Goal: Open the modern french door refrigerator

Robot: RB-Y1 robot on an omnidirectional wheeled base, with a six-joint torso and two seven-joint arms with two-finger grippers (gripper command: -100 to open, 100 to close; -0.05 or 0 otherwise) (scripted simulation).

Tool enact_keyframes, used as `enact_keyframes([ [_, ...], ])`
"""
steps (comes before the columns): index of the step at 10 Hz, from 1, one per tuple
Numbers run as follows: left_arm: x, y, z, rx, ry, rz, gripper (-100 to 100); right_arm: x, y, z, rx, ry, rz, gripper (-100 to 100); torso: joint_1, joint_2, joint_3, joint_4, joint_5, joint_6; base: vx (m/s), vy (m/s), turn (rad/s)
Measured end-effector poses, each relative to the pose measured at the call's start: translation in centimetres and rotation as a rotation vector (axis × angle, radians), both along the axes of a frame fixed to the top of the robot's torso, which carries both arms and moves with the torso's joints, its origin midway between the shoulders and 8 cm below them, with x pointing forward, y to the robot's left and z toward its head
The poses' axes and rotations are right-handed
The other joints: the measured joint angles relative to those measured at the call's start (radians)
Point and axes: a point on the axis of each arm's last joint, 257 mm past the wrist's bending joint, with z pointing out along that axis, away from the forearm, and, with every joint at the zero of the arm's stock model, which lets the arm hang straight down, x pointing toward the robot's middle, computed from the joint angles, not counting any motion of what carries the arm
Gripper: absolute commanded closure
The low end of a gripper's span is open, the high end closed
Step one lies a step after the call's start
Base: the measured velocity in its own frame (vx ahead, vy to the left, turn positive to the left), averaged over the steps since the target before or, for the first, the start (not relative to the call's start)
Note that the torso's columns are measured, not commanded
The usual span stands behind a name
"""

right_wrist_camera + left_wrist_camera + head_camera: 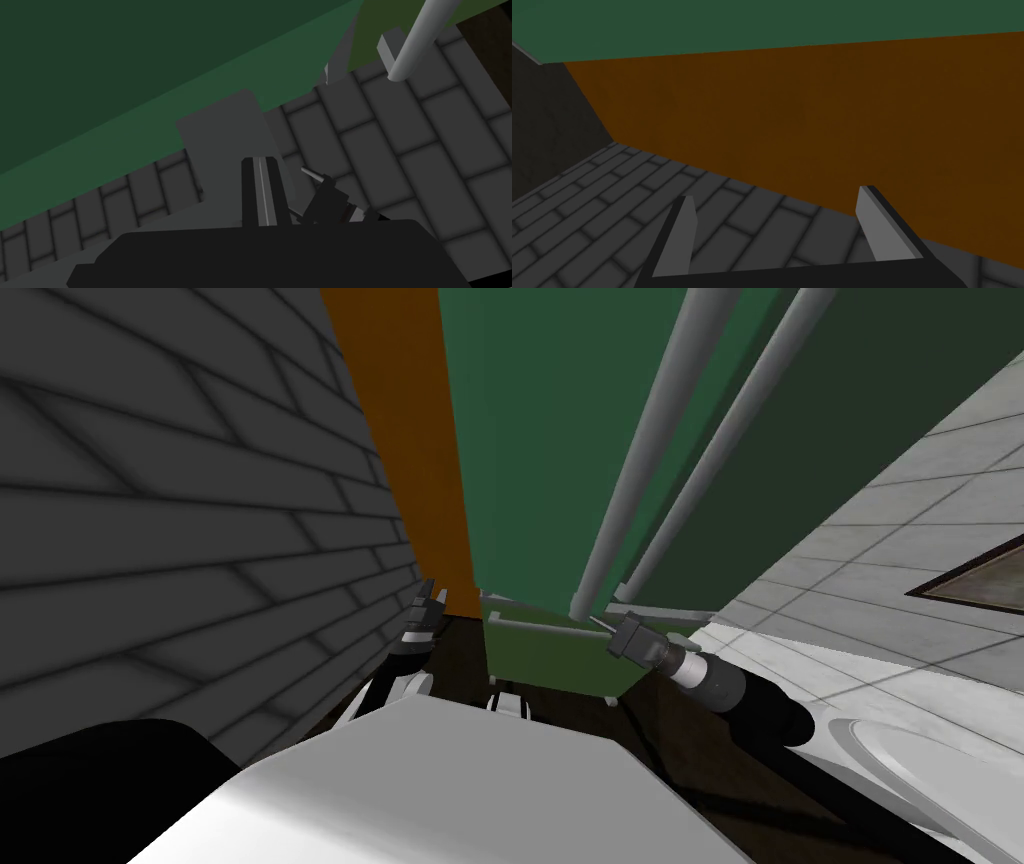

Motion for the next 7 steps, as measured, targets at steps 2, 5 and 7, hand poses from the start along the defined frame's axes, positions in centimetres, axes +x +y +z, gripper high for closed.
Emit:
enact_keyframes([
  [2,0.0,0.0,0.0,0.0,0.0,0.0,0,-0.9,1.5,0.0,0.002,0.001,0.033,100,0.001,-0.003,-0.002,0.0,0.001,-0.002,0.023,0.133,-0.355],
  [5,0.0,0.0,0.0,0.0,0.0,0.0,0,-1.1,1.9,0.2,0.016,0.007,0.031,-100,0.002,-0.003,-0.002,-0.001,0.0,0.001,-0.019,0.125,-0.121],
  [7,0.0,0.0,0.0,0.0,0.0,0.0,0,-0.1,0.1,0.2,0.051,0.025,-0.022,-100,0.001,-0.005,-0.004,0.0,0.001,0.001,-0.011,0.182,-0.087],
])
